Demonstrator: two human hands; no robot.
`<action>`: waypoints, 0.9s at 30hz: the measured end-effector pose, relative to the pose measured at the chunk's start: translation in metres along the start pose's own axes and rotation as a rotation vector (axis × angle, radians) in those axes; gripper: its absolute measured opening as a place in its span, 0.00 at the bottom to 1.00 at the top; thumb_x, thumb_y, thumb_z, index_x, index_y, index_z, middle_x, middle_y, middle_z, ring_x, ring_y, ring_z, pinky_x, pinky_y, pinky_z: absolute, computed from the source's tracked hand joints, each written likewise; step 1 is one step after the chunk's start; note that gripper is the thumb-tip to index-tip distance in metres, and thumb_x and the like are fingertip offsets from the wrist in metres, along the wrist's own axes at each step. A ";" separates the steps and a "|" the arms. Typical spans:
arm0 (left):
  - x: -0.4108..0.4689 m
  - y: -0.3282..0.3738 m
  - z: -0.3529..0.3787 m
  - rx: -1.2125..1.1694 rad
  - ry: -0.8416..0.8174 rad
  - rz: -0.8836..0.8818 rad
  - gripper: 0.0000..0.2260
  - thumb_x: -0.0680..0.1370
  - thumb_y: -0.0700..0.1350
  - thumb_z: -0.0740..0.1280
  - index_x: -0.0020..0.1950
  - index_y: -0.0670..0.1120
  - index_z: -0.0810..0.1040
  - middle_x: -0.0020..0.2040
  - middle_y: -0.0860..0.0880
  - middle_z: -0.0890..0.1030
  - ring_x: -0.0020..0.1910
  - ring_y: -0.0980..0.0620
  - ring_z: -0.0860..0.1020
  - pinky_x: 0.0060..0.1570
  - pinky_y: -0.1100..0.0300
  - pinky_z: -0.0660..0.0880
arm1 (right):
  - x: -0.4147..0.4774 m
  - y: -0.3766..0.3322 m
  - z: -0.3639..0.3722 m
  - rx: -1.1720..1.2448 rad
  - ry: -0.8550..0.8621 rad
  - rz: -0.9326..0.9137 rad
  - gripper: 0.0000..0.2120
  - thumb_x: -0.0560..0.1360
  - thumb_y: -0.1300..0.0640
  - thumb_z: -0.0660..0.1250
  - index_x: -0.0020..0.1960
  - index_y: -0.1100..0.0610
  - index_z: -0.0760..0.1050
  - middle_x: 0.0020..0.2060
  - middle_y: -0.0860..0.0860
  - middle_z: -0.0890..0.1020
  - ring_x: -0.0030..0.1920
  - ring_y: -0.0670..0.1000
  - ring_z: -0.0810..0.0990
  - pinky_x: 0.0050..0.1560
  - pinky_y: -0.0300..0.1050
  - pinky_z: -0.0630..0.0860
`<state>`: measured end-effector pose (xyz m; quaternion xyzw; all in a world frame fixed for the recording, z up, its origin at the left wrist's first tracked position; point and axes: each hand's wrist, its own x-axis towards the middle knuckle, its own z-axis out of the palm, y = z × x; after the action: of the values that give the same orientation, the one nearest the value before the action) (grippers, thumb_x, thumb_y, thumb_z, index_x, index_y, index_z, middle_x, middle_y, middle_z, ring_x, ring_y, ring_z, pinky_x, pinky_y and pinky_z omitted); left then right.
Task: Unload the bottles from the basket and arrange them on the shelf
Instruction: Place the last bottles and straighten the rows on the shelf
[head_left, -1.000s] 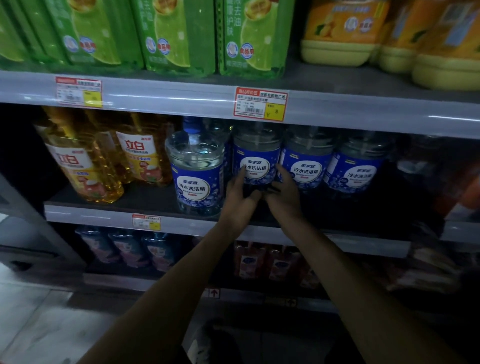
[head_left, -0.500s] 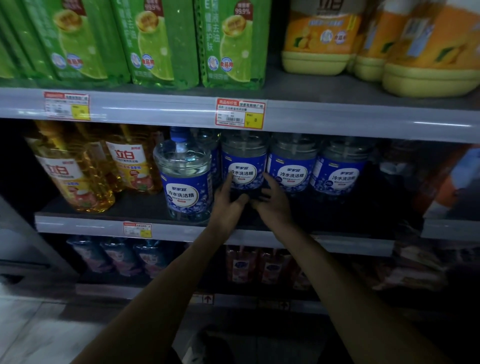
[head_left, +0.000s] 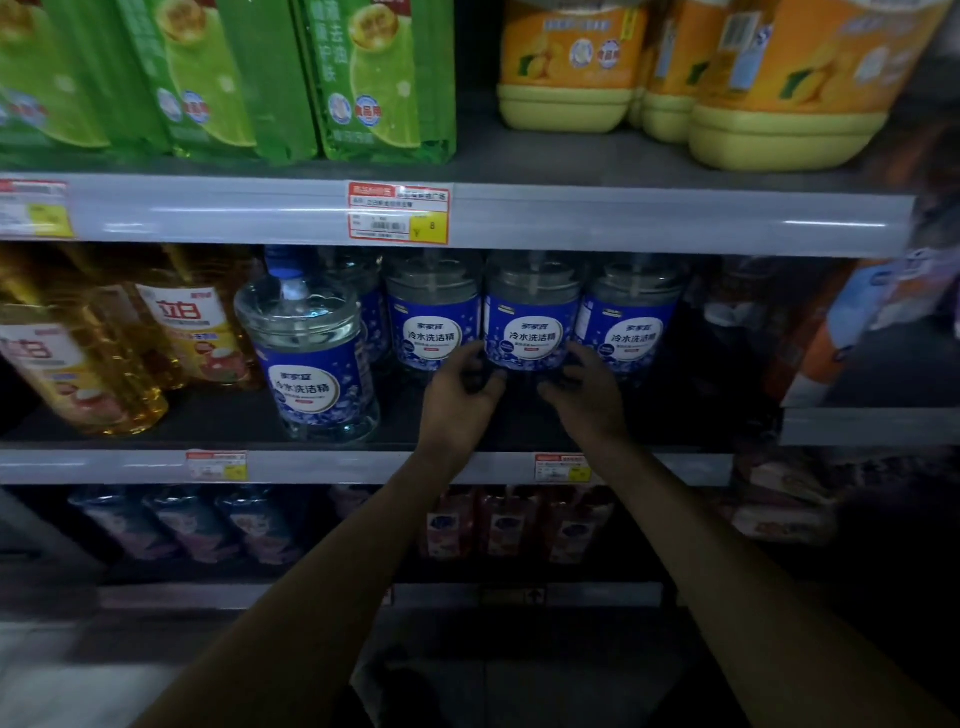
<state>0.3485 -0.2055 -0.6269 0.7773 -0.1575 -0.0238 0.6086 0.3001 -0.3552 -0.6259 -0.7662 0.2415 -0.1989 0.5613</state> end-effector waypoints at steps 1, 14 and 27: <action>0.000 0.002 0.006 -0.011 0.000 0.001 0.23 0.80 0.43 0.71 0.75 0.47 0.72 0.60 0.52 0.78 0.59 0.56 0.76 0.59 0.62 0.75 | 0.001 0.002 -0.002 0.034 -0.034 0.001 0.33 0.74 0.67 0.73 0.76 0.53 0.68 0.67 0.53 0.77 0.66 0.52 0.75 0.63 0.50 0.78; 0.010 0.004 0.044 -0.184 0.113 -0.039 0.29 0.79 0.38 0.67 0.80 0.48 0.66 0.72 0.48 0.75 0.69 0.51 0.74 0.69 0.50 0.75 | 0.007 0.011 -0.004 0.205 -0.164 -0.007 0.43 0.73 0.74 0.70 0.82 0.50 0.60 0.73 0.52 0.73 0.71 0.52 0.73 0.56 0.41 0.77; 0.004 0.003 0.046 -0.115 0.087 -0.027 0.24 0.80 0.40 0.68 0.76 0.47 0.70 0.70 0.47 0.76 0.68 0.50 0.75 0.67 0.51 0.75 | 0.003 0.011 -0.009 0.086 -0.130 0.013 0.37 0.75 0.68 0.71 0.79 0.51 0.63 0.72 0.54 0.73 0.71 0.54 0.72 0.61 0.43 0.74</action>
<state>0.3415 -0.2510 -0.6356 0.7433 -0.1187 -0.0072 0.6583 0.2963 -0.3667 -0.6337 -0.7509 0.2008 -0.1553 0.6097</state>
